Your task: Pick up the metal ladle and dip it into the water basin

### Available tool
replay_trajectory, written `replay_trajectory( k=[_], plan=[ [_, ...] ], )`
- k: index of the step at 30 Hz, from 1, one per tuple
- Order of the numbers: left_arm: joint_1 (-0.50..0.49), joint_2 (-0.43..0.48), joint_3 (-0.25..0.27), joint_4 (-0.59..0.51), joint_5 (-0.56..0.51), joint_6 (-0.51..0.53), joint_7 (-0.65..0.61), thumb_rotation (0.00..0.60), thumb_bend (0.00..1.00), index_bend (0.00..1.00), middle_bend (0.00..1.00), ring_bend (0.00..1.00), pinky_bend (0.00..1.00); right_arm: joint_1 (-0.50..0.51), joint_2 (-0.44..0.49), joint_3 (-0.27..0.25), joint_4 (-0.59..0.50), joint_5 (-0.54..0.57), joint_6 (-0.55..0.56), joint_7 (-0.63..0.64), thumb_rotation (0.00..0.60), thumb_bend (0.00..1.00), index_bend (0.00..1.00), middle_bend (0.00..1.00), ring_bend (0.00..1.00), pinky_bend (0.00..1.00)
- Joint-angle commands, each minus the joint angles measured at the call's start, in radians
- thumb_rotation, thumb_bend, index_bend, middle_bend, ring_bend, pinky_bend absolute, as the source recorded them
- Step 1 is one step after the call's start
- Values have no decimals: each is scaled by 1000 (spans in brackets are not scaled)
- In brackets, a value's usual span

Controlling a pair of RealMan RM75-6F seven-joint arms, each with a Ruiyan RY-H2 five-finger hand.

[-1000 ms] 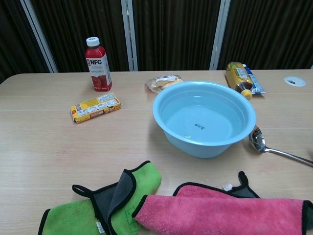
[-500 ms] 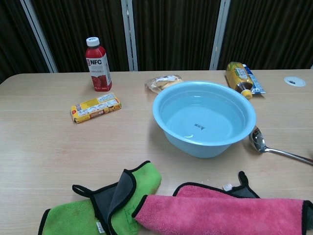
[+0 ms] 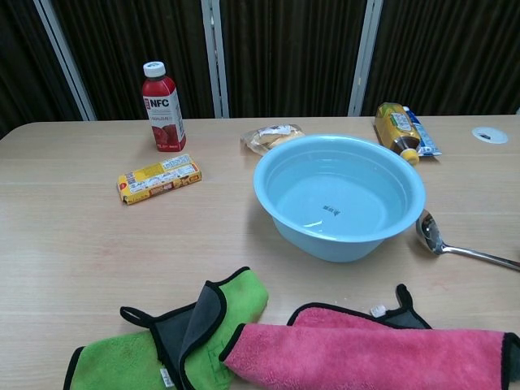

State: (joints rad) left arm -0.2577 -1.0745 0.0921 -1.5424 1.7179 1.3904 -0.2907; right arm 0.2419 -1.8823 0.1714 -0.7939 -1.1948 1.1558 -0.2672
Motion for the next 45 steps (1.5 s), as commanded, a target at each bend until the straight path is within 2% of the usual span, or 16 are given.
replay_trajectory(
  k=[1,10,16,25,34,45],
  plan=[
    [0,0,0,0,-1,-1,1,600,435,0,0,0,0,-1,-1,-6,2,-3,-1,-20,600,251,517,438,42,3],
    [2,2,2,1,5,5,0,600,447,0,0,0,0,-11,12,-9,-19,9,6,-100,600,345,586,492,108,53],
    [5,3,4,3,8,13,-2,600,454,0,0,0,0,-17,28,-8,-41,11,16,-121,600,359,619,518,131,77],
    [7,5,4,6,10,19,-8,600,459,0,0,0,0,-25,56,-7,-89,10,46,-170,600,368,668,568,236,188],
    [8,6,6,8,15,21,-9,600,464,0,0,0,0,-40,119,-6,-181,-8,109,-201,600,370,709,615,300,252],
    [7,4,8,4,16,17,3,600,466,0,0,0,0,-53,217,1,-318,-5,148,-249,600,370,730,639,327,276]
  ],
)
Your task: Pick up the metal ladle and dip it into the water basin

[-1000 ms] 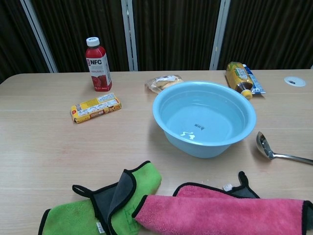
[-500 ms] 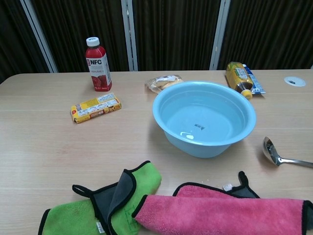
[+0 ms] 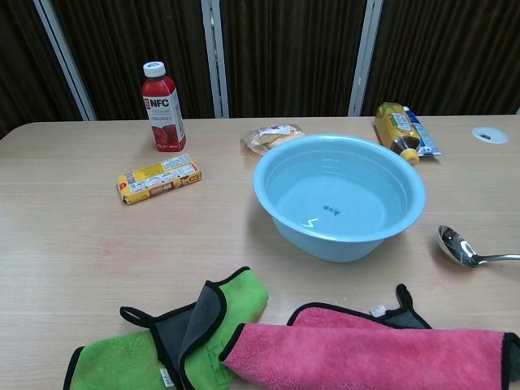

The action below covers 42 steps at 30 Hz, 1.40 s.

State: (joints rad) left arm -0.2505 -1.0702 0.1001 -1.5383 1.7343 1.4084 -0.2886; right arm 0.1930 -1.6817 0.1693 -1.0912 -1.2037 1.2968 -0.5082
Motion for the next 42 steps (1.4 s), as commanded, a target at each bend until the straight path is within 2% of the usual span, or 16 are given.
replay_trajectory(
  k=[1,36,42],
  plan=[
    [0,0,0,0,0,-1,1,600,466,0,0,0,0,-5,24,4,-31,5,8,-8,600,370,731,640,329,277],
    [-4,-8,5,-10,3,-16,31,600,466,0,0,0,0,-40,350,40,-398,42,60,52,600,345,742,650,339,283],
    [-4,-11,7,-12,4,-20,43,600,467,0,0,0,0,-52,471,41,-513,54,62,38,600,345,743,650,338,283]
  ],
)
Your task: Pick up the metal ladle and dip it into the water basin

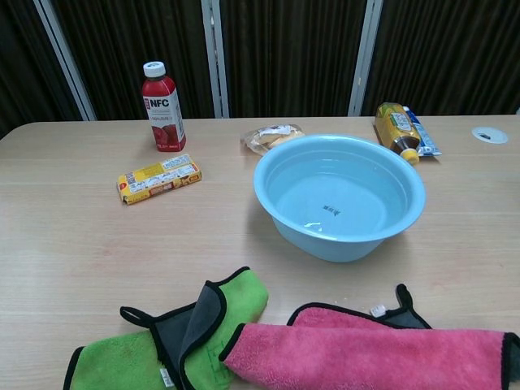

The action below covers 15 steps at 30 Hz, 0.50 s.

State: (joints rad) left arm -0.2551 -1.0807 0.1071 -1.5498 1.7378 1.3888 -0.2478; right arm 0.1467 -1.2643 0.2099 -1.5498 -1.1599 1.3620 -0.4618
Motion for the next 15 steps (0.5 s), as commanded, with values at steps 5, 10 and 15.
replay_trajectory(
  k=[5,10,15],
  plan=[
    [-1,-3,2,-3,1,-5,12,600,467,0,0,0,0,-9,138,0,-132,31,-14,-15,600,344,742,650,338,283],
    [-1,-4,4,-5,5,-4,14,600,469,0,0,0,0,-11,239,-3,-215,64,-35,-31,600,343,742,650,338,283],
    [-3,-8,4,-7,3,-11,26,600,467,0,0,0,0,-15,358,-1,-323,95,-60,-10,600,342,743,650,338,283]
  ],
)
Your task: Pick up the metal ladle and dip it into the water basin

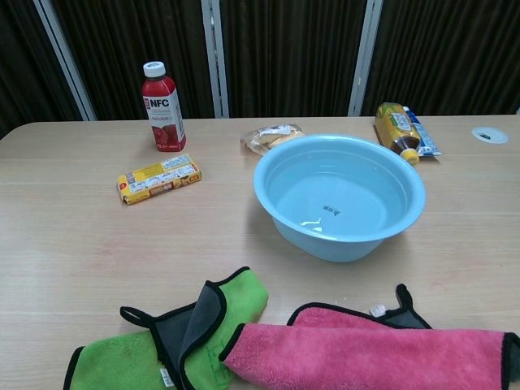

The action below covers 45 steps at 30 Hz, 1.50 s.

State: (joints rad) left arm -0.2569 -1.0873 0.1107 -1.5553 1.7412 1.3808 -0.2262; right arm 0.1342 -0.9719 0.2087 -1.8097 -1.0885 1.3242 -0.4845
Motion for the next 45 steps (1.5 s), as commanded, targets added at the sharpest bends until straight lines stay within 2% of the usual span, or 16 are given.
replay_trajectory(
  k=[1,14,23,32,34,37,45],
  plan=[
    [-2,-3,1,-3,1,-5,9,600,467,0,0,0,0,-1,96,1,-92,31,-34,20,600,342,742,650,338,283],
    [-2,-17,-6,-12,-16,-16,48,600,467,0,0,0,0,117,371,17,-357,187,-232,14,600,339,743,650,338,283],
    [-5,-24,-12,-17,-28,-26,67,600,467,0,0,0,0,243,509,47,-440,344,-415,70,600,340,742,650,338,283],
    [-5,-30,-20,-18,-47,-33,82,600,467,0,0,0,0,346,555,82,-367,406,-710,284,600,339,742,650,339,283],
    [-5,-33,-23,-18,-53,-35,90,600,467,0,0,0,0,370,559,103,-334,404,-807,367,600,339,743,650,338,283],
    [-6,-36,-25,-20,-58,-39,99,600,468,0,0,0,0,384,568,132,-295,377,-893,459,600,339,743,650,338,283],
    [-10,-43,-29,-21,-68,-53,111,600,468,0,0,0,0,375,542,221,-210,296,-996,690,600,339,742,650,338,283]
  ],
)
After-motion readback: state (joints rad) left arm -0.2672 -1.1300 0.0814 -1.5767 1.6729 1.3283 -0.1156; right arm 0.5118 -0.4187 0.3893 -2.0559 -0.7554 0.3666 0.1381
